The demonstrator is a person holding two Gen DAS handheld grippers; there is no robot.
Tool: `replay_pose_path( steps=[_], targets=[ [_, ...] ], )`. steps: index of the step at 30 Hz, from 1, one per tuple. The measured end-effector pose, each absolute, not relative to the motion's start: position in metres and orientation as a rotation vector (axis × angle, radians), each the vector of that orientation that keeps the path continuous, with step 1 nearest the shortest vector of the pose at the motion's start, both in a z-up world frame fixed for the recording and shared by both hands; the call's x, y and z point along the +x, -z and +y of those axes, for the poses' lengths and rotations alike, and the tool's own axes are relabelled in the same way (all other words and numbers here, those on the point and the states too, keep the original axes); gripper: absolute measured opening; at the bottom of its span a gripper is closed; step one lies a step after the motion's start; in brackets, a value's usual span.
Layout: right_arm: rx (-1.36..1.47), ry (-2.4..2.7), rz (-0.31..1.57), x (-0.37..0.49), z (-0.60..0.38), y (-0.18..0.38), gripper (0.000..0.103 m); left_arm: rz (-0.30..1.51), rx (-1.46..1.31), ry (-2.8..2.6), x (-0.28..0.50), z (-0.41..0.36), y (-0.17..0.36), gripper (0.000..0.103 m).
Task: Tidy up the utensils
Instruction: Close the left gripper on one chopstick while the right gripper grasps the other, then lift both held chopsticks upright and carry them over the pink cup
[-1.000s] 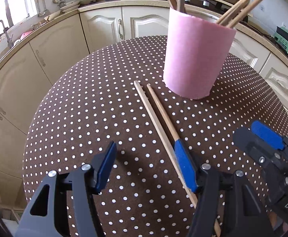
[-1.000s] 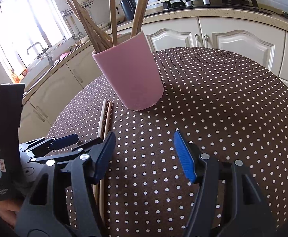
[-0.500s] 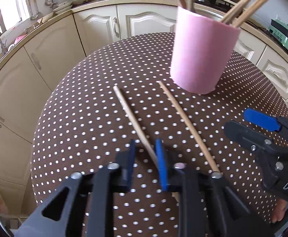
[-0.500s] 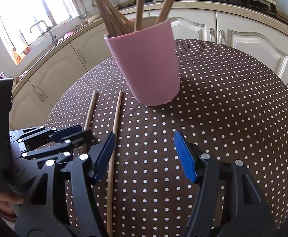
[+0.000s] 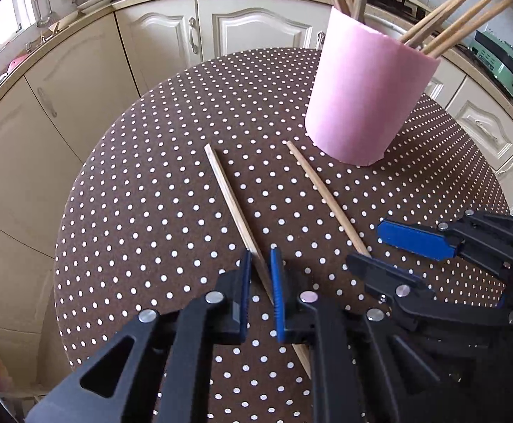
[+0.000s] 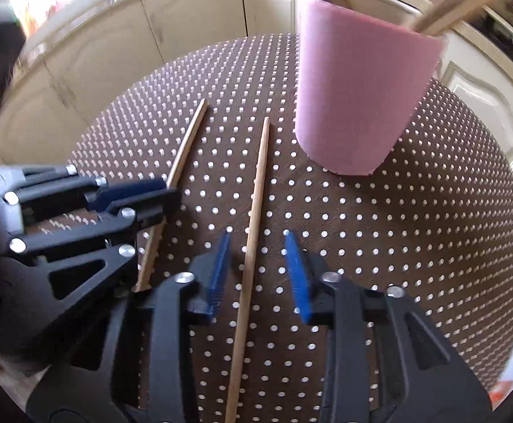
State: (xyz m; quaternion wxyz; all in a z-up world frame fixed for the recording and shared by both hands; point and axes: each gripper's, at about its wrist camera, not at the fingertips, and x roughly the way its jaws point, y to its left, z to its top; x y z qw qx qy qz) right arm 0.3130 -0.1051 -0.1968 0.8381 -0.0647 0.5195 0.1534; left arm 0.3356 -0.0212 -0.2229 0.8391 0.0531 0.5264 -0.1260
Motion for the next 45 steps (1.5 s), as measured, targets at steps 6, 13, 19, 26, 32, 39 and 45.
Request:
replay_pose_path(
  steps=[6, 13, 19, 26, 32, 39, 45],
  targets=[
    [-0.222, -0.320, 1.164, 0.328, -0.081, 0.197, 0.018, 1.127, 0.121, 0.262, 0.349, -0.025, 0.224, 0.011],
    [-0.168, -0.341, 1.203, 0.341, -0.088, 0.198, 0.006, 1.090, 0.113, 0.248, 0.328, -0.028, 0.224, 0.010],
    [-0.091, -0.364, 1.193, 0.340, -0.101, 0.198, 0.006, 1.073, 0.100, 0.257, 0.316, -0.035, 0.224, 0.007],
    [-0.015, -0.394, 1.147, 0.316, -0.127, 0.190, 0.006, 1.081, 0.036, 0.306, 0.298, -0.033, 0.224, 0.005],
    [0.040, -0.412, 1.126, 0.302, -0.144, 0.185, 0.006, 1.078, 0.020, 0.317, 0.282, -0.029, 0.222, 0.005],
    [0.087, -0.420, 1.076, 0.279, -0.175, 0.175, 0.006, 1.039, -0.012, 0.355, 0.253, -0.024, 0.207, 0.005],
    [0.154, -0.440, 0.955, 0.255, -0.206, 0.155, 0.006, 0.923, -0.060, 0.423, 0.226, -0.027, 0.176, 0.005]
  ],
)
